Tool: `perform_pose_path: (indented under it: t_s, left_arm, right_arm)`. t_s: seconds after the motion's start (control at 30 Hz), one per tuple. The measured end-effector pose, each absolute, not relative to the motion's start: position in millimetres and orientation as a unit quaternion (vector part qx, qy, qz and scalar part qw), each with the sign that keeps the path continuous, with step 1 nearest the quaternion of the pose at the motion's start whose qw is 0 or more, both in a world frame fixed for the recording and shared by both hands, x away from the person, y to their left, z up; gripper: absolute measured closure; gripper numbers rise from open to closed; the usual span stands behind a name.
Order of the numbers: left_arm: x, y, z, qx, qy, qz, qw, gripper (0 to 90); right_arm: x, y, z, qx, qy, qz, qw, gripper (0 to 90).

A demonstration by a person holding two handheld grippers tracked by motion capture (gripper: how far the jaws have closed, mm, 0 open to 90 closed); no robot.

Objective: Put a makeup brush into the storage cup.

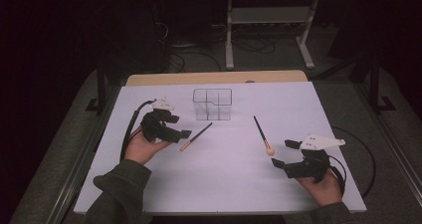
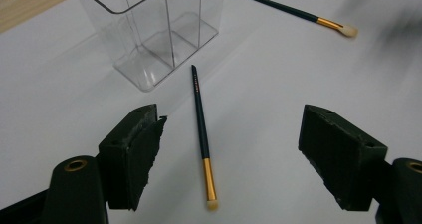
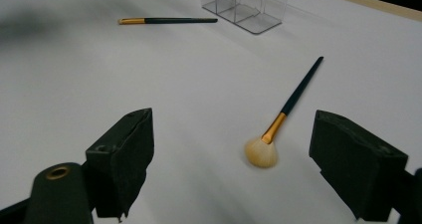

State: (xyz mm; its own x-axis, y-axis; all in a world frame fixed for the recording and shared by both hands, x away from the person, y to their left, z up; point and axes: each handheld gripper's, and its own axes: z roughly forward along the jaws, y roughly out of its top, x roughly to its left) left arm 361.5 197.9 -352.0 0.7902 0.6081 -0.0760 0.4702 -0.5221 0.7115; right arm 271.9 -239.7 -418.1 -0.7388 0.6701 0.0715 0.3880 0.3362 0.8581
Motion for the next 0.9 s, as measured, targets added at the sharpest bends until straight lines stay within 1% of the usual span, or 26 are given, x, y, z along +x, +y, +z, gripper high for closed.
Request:
perform_pose_path:
  t_s: [0.23, 0.83, 0.9]
  left_arm:
    - [370.3, 192.9, -355.7, 0.876, 0.314, 0.089, 0.354, 25.7]
    - [394.0, 169.5, -375.5, 0.899, 0.318, 0.065, 0.293, 37.3]
    - [397.2, 166.8, -377.8, 0.902, 0.317, 0.062, 0.286, 39.8]
  right_arm:
    - [271.5, -239.2, -417.9, 0.329, 0.804, 0.472, 0.148, 16.7]
    - [273.1, -239.7, -418.8, 0.327, 0.805, 0.473, 0.147, 16.7]
    - [273.0, -240.1, -418.8, 0.328, 0.805, 0.472, 0.147, 16.6]
